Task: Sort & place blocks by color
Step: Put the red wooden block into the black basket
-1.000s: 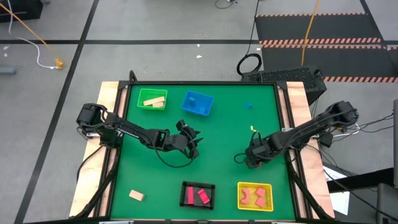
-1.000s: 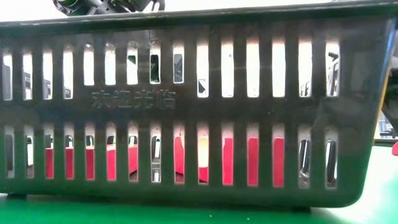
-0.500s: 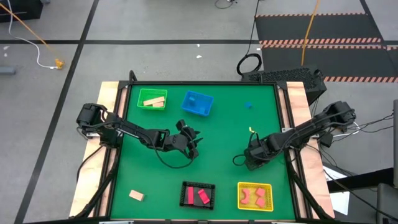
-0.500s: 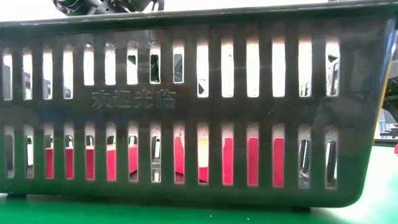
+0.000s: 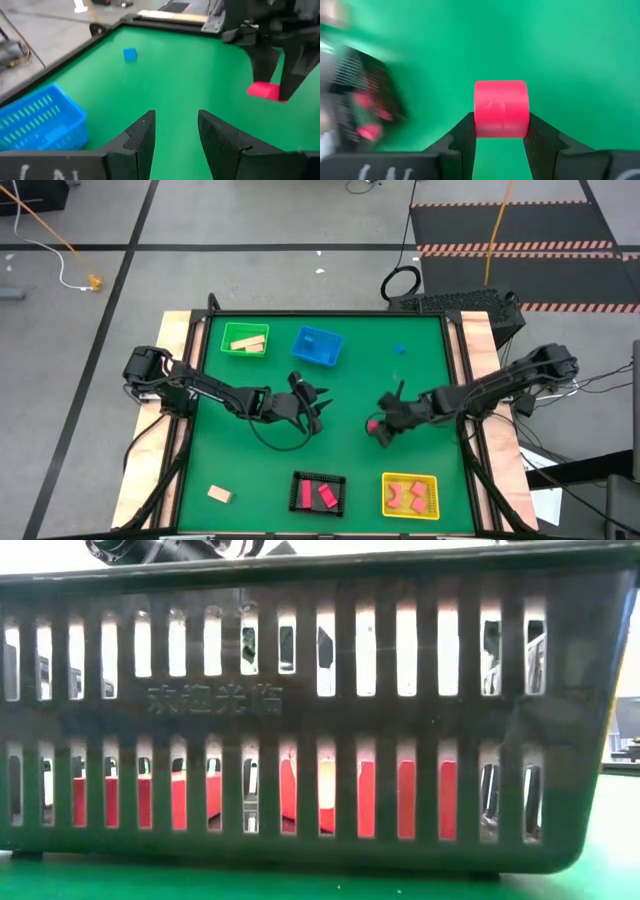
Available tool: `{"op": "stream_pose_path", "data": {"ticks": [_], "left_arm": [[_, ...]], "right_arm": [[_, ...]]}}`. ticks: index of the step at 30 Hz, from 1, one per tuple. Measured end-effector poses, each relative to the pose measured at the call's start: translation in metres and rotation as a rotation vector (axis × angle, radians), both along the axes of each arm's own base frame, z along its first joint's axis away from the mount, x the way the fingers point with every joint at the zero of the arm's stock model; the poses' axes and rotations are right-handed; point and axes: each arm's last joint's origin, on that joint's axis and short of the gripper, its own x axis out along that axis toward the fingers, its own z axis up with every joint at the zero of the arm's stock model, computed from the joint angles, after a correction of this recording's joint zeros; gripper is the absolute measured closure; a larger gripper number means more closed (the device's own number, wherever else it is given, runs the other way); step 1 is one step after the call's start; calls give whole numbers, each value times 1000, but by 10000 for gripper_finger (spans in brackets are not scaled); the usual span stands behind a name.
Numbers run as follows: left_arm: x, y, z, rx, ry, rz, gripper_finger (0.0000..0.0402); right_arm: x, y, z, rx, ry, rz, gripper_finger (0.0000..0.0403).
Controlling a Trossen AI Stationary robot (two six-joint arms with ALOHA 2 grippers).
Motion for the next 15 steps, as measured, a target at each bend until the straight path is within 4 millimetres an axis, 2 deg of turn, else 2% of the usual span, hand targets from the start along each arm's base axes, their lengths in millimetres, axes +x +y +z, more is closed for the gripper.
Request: {"op": "stream_pose_path", "data": {"ticks": [3,6,10,15], "left_arm": [[1,0,2,62,0,-26,252],[1,0,4,166,29,-66,252],[2,-3,4,370,104,-186,252],[3,-10,6,604,130,-454,252]], "right_arm": [[15,-5,12,-90,-209,50,290],[24,-8,18,-149,-322,101,290],[28,-11,21,-153,-374,158,290],[30,-14,23,-117,-398,190,290]]}}
